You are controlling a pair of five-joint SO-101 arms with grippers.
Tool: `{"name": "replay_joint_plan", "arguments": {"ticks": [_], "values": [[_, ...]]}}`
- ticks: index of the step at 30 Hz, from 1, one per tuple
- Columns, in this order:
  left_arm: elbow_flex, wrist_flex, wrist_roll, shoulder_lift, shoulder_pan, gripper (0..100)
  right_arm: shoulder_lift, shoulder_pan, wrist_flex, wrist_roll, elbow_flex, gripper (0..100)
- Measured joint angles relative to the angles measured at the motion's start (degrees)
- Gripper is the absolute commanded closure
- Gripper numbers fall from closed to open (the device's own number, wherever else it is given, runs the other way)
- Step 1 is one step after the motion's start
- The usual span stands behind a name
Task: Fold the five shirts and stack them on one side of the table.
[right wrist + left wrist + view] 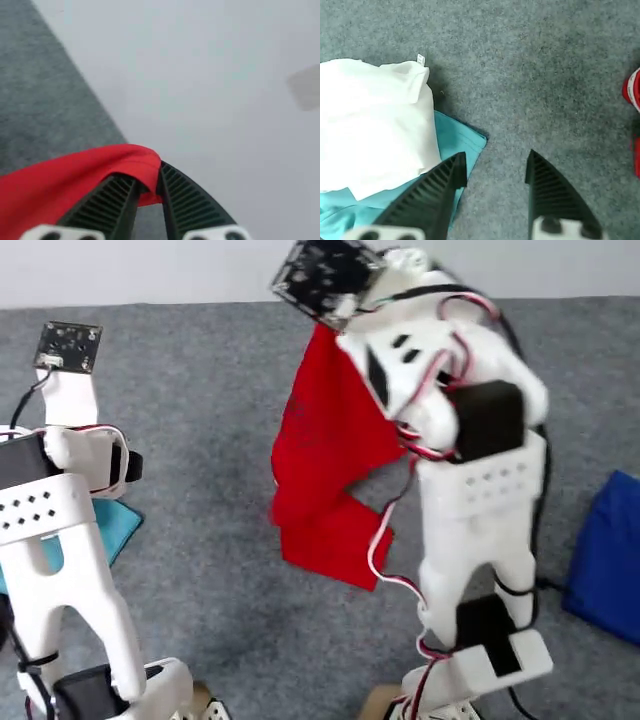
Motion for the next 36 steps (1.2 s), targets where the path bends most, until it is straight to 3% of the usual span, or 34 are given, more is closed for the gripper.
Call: {"name": "replay_joint_plan", "arguments": {"ticks": [13,20,30,36], "values": [[2.29,-0.18,0.0,-0.09,0.0,80,20.48,-14.68,1.85,-3.52,0.09,98.0],[2.29,-0.44,0.0,-0.26,-1.85,80,23.91,-18.64,5.71,-3.87,0.09,87.5],[2.29,-1.41,0.0,-0.26,-4.04,80,24.0,-18.37,18.46,-7.65,-9.14,85.0],[2.46,-1.41,0.0,-0.26,-3.6,80,23.91,-10.81,25.49,-13.01,-10.37,84.9]]}}
